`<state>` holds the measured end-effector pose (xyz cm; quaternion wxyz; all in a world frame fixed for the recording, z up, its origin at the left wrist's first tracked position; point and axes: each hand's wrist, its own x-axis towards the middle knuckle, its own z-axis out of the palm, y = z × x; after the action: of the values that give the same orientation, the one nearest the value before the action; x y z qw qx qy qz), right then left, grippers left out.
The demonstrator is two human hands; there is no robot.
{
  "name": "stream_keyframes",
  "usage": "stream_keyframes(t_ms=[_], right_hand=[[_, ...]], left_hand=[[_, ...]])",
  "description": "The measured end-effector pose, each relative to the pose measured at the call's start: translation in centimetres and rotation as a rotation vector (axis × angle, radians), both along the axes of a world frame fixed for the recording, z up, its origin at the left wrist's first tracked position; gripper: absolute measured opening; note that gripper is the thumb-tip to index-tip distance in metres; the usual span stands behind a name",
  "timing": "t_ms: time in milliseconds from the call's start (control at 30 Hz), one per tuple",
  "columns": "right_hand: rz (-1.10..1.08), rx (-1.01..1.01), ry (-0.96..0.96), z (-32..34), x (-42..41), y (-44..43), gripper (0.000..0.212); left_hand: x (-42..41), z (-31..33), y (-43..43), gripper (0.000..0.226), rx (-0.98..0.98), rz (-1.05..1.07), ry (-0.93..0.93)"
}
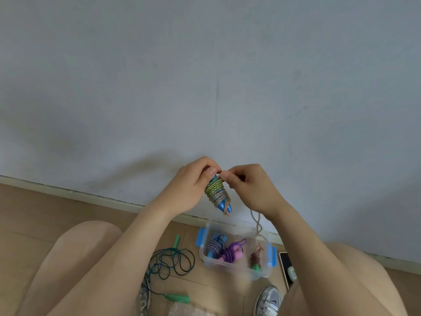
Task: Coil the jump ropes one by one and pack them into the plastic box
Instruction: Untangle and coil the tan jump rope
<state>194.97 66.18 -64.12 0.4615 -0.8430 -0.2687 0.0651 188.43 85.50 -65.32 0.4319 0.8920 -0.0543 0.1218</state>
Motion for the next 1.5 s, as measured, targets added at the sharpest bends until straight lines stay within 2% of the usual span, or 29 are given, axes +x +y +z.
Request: stream_keyframes(t_ms=[167, 233, 300, 367, 433, 533, 633, 733, 800, 900, 1033, 1133, 1233, 1400, 1500], right_hand=[[0.042, 0.245, 0.286, 0.4, -0.1, -0.1, 0.023], [0.073, 0.278, 0.371, 0.4, -0.4, 0.0, 0.023], [0.098, 0.308, 0.479, 0.3, -1.0, 0.5, 0.033], [0.101, 0.342, 0.557, 0.2, -1.7, 1.1, 0.041], [0.061, 0.376, 0.575, -0.1, -2.3, 1.9, 0.033], [0.004, 0.443, 0.538, -0.6, -3.0, 2.9, 0.023], [-0.03, 0.397, 0.492, -1.2, -4.0, 3.8, 0.031], [0.046, 0.298, 0.443, -1.5, -5.2, 4.4, 0.033], [0.102, 0.288, 0.429, -1.3, -5.6, 4.4, 0.033], [0.057, 0.345, 0.516, -0.4, -5.0, 3.9, 0.038], [-0.053, 0.458, 0.644, 0.5, -3.9, 2.8, 0.046], [-0.121, 0.553, 0.716, 1.0, -2.5, 1.9, 0.04], [-0.199, 0.501, 0.625, 1.4, -0.9, 0.4, 0.035], [-0.249, 0.239, 0.294, 0.2, -0.6, 0.4, 0.051], [-0.146, 0.229, 0.333, -0.4, -0.8, 1.0, 0.052]], left_hand=[[-0.1, 0.8, -0.3, 0.02, -0.426, -0.027, 0.061], [-0.1, 0.9, -0.4, 0.018, -0.576, -0.021, 0.058], [0.0, 1.0, -0.4, 0.016, -0.696, -0.016, 0.031], [0.0, 1.2, -0.5, 0.026, -0.765, 0.019, 0.009], [0.0, 1.2, -0.5, 0.033, -0.797, 0.062, -0.006], [0.3, 0.9, -0.4, 0.025, -0.798, 0.162, -0.058], [0.6, 0.7, -0.2, 0.019, -0.687, 0.328, -0.131], [0.3, 0.3, 0.2, 0.019, -0.312, 0.463, -0.209], [0.1, 0.2, 0.3, 0.018, -0.143, 0.435, -0.234], [-0.1, 0.2, 0.1, 0.012, 0.019, 0.345, -0.277], [-0.1, 0.3, 0.2, 0.005, 0.147, 0.21, -0.23], [-0.3, 0.1, 0.2, 0.004, 0.182, 0.112, -0.158], [-0.2, 0.4, -0.1, 0.011, 0.067, 0.067, -0.081], [-0.2, 1.3, -0.7, 0.017, -0.359, 0.013, -0.013], [0.2, 0.9, -0.6, 0.019, -0.614, 0.107, -0.036]])
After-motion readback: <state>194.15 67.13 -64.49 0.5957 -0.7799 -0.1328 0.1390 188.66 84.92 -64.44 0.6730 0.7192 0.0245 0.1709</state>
